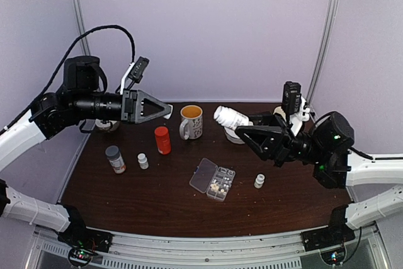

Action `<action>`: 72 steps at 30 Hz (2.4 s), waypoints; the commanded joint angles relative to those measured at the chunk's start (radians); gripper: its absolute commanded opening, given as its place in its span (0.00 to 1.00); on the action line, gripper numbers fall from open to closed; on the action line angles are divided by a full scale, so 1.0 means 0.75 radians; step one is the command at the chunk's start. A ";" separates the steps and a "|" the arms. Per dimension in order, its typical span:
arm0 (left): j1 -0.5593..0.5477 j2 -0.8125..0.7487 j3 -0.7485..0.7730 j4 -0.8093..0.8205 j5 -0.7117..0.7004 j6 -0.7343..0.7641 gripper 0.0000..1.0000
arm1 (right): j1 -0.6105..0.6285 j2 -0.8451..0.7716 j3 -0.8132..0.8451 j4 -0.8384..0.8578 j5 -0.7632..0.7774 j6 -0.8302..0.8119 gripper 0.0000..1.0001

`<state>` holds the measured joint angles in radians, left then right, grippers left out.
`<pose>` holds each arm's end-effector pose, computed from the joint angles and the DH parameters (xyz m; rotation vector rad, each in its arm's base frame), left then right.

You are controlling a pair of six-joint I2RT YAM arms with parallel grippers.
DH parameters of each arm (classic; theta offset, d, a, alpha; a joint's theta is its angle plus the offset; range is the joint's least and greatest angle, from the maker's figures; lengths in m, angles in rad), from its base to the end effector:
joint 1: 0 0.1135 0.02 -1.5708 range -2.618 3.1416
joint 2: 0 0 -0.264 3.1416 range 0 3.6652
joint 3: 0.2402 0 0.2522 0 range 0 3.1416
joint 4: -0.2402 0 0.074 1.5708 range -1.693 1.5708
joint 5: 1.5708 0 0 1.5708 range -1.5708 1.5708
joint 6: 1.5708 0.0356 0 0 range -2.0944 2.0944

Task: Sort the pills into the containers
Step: Screw the lid of the pill bottle onto the pill bottle.

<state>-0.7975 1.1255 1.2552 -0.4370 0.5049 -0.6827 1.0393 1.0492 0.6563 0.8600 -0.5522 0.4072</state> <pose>0.1565 -0.1850 0.4111 0.5134 2.0625 -1.4285 0.1009 0.2085 0.3510 -0.9050 0.9766 1.5572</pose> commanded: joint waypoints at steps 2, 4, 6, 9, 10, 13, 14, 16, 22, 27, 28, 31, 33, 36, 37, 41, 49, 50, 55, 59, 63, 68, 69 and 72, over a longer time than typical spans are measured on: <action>0.006 -0.038 -0.059 0.319 0.239 -0.254 0.29 | 0.027 0.097 0.106 -0.029 0.058 -0.095 0.00; 0.006 -0.054 -0.086 0.397 0.269 -0.314 0.29 | 0.043 0.142 0.152 -0.047 0.075 -0.123 0.00; 0.006 -0.065 -0.106 0.455 0.294 -0.356 0.30 | 0.063 0.189 0.199 -0.062 0.097 -0.153 0.00; 0.001 -0.075 -0.138 0.535 0.316 -0.411 0.30 | 0.080 0.257 0.257 -0.052 0.117 -0.167 0.00; 0.000 -0.078 -0.149 0.560 0.324 -0.428 0.30 | 0.081 0.274 0.272 -0.045 0.121 -0.165 0.00; -0.005 -0.082 -0.172 0.636 0.348 -0.469 0.30 | 0.083 0.325 0.319 -0.037 0.125 -0.165 0.00; -0.008 -0.083 -0.179 0.650 0.353 -0.477 0.30 | 0.085 0.340 0.332 -0.033 0.123 -0.163 0.00; -0.010 -0.084 -0.190 0.672 0.358 -0.493 0.30 | 0.086 0.366 0.352 -0.025 0.123 -0.161 0.00; -0.019 -0.095 -0.205 0.694 0.359 -0.505 0.31 | 0.085 0.426 0.395 -0.016 0.122 -0.149 0.00; -0.025 -0.094 -0.217 0.701 0.356 -0.507 0.31 | 0.086 0.466 0.432 -0.016 0.105 -0.135 0.00; -0.026 -0.095 -0.219 0.701 0.356 -0.507 0.31 | 0.088 0.470 0.436 -0.017 0.104 -0.133 0.00; -0.031 -0.098 -0.228 0.698 0.355 -0.501 0.31 | 0.087 0.478 0.444 -0.013 0.101 -0.130 0.00; -0.032 -0.100 -0.238 0.699 0.353 -0.503 0.32 | 0.087 0.482 0.449 -0.020 0.104 -0.130 0.00; -0.033 -0.104 -0.246 0.703 0.354 -0.505 0.32 | 0.092 0.487 0.460 -0.071 0.099 -0.156 0.00; -0.033 -0.105 -0.246 0.702 0.354 -0.505 0.32 | 0.097 0.489 0.465 -0.100 0.098 -0.171 0.00; -0.033 -0.102 -0.250 0.687 0.354 -0.500 0.32 | 0.116 0.485 0.507 -0.257 0.098 -0.271 0.00; -0.033 -0.100 -0.257 0.684 0.346 -0.533 0.33 | 0.153 0.445 0.549 -0.522 0.174 -0.484 0.00; -0.033 -0.102 -0.256 0.679 0.344 -0.538 0.33 | 0.154 0.439 0.548 -0.537 0.180 -0.501 0.00; -0.033 -0.107 -0.247 0.616 0.337 -0.535 0.33 | 0.154 0.411 0.547 -0.611 0.208 -0.592 0.00; -0.033 -0.106 -0.250 0.592 0.323 -0.534 0.33 | 0.154 0.392 0.535 -0.616 0.248 -0.612 0.00; -0.033 -0.104 -0.252 0.515 0.287 -0.529 0.33 | 0.162 0.373 0.516 -0.611 0.335 -0.645 0.00; -0.033 -0.106 -0.252 0.411 0.208 -0.502 0.33 | 0.169 0.368 0.519 -0.650 0.395 -0.696 0.00; -0.033 -0.102 -0.258 0.423 0.207 -0.510 0.33 | 0.170 0.365 0.514 -0.647 0.403 -0.701 0.00; -0.033 -0.094 -0.287 0.482 0.203 -0.555 0.33 | 0.180 0.356 0.490 -0.612 0.452 -0.716 0.00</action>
<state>-0.8127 1.0420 1.0679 -0.1070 0.6769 -1.0790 1.1622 1.3453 1.0454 0.3817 -0.2913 -0.0963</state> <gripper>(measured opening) 0.332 0.336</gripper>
